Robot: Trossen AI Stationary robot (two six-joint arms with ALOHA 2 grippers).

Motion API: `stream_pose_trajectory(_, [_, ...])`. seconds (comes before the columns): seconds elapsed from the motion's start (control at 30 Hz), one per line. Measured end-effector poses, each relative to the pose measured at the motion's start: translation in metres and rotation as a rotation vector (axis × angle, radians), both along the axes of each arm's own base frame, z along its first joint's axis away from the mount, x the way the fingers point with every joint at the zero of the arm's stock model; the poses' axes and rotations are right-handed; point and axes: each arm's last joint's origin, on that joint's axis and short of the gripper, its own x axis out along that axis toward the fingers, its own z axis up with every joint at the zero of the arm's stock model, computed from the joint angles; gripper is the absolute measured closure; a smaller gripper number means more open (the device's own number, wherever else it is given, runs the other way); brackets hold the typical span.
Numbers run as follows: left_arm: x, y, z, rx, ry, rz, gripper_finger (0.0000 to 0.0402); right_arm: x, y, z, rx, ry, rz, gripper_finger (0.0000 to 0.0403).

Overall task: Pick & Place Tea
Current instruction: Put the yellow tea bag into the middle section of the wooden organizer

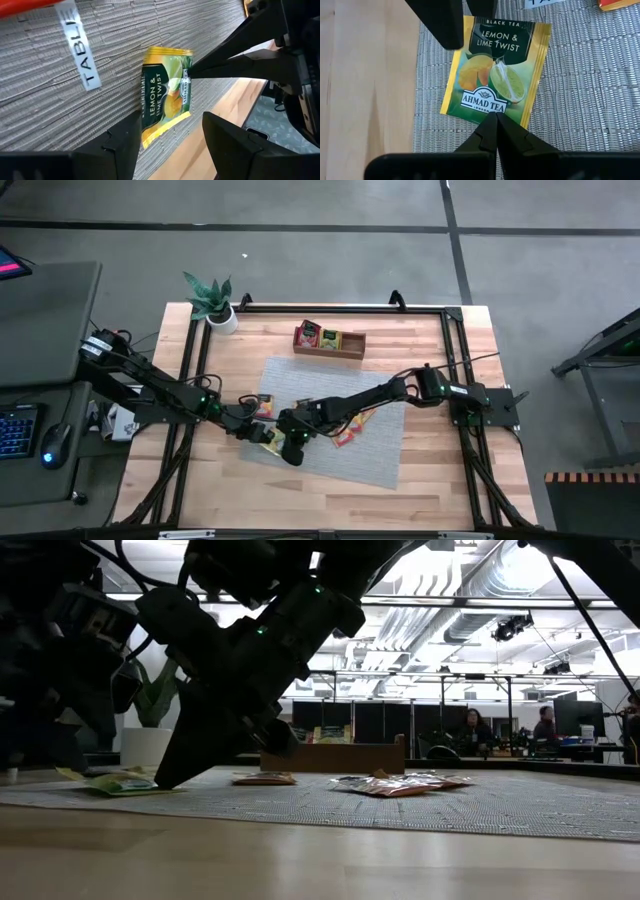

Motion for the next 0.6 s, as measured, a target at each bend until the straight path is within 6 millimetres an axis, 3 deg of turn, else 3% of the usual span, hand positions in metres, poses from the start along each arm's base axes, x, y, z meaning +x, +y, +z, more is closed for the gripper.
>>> stream_pose_trajectory(0.4, [-0.0001,0.0002,-0.0002,0.005,0.001,0.005,0.0201,0.0026,-0.0025,0.0008,0.012,-0.022,-0.021,0.0403])
stream_pose_trajectory(0.6, [-0.0007,0.0005,-0.001,0.013,0.01,0.004,0.0265,0.0026,-0.0026,0.0008,0.013,-0.023,-0.022,0.0403])
